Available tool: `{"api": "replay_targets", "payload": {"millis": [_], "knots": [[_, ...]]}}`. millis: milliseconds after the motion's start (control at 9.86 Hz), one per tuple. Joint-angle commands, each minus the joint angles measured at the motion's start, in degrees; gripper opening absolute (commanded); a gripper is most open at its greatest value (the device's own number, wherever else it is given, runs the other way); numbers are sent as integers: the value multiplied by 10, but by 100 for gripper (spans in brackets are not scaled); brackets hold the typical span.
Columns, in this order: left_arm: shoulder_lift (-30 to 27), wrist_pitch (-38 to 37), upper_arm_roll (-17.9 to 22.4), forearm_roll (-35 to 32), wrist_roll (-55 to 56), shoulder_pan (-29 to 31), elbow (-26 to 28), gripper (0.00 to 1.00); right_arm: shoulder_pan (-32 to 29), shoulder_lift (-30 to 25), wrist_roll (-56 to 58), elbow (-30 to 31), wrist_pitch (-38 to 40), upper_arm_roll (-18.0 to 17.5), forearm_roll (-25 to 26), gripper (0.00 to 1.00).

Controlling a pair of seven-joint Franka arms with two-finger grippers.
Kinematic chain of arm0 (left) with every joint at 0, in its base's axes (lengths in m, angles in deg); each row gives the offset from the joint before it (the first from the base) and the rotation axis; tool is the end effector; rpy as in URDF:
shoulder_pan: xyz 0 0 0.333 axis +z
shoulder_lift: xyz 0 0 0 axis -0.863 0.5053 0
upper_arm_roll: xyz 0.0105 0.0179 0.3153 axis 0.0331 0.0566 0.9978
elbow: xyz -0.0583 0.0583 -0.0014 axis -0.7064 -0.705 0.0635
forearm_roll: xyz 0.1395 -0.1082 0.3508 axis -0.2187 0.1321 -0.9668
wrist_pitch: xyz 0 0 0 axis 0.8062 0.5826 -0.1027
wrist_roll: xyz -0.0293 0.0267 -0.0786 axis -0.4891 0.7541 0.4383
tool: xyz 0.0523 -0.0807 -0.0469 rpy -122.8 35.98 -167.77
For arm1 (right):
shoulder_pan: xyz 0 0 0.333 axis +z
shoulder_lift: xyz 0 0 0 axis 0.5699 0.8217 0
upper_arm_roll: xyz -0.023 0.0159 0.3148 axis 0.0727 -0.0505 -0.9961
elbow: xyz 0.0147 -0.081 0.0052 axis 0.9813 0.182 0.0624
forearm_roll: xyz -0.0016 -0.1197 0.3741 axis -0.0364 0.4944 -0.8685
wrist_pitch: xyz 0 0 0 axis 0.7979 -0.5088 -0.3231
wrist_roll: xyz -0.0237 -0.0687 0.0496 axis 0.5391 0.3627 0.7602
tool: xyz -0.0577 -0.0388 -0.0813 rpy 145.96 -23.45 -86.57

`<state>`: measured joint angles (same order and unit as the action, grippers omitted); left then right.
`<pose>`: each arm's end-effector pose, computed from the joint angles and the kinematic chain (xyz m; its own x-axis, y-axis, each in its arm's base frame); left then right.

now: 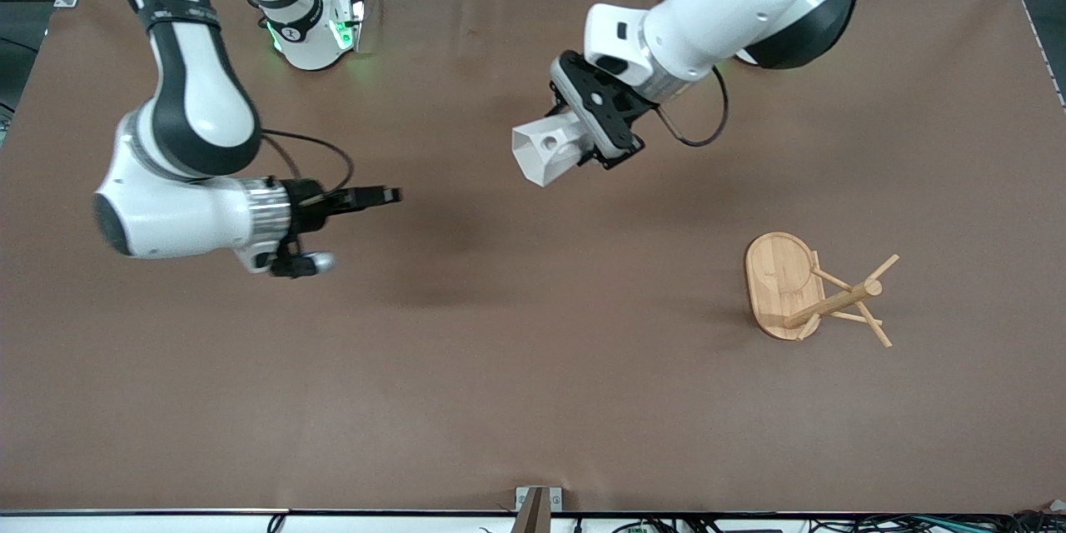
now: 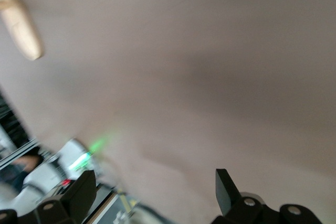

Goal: Hang cup on rack
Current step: 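Open the right gripper and withdraw while the left gripper holds the cup, then carry the cup with the left gripper over the wooden rack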

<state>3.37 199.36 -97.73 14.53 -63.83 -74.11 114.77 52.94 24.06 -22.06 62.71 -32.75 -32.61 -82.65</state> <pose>0.4961 -0.3803 0.5359 0.6736 -0.6451 0.3606 -0.7391 -0.5911 0.3230 0.6011 0.1333 0.4032 0.9264 0.0589 -0.3719 -0.1302 -0.8767 -0.4631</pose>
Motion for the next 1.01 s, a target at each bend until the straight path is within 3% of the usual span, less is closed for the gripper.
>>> {"api": "replay_targets", "payload": {"millis": [0, 203, 406, 507, 710, 913], "knots": [[2, 4, 0, -12, 59, 32, 11, 2, -31, -12, 16, -26, 4, 31, 123, 100], [2, -30, 0, -16, 141, 73, -7, 1, -98, -21, 109, -66, -9, 31, 207, 100], [2, -67, 0, -91, 277, 84, -40, 1, -115, -57, 142, -72, -62, 27, 284, 100], [4, -82, 4, -106, 286, 86, -44, 1, -127, -81, 138, -75, -56, 16, 315, 100], [7, -109, 34, -107, 301, 85, -40, 1, -205, -134, 74, -72, 0, -57, 323, 100], [5, -141, 49, -108, 291, 94, -20, 1, -205, -176, -81, -71, 31, -80, 325, 100]]}}
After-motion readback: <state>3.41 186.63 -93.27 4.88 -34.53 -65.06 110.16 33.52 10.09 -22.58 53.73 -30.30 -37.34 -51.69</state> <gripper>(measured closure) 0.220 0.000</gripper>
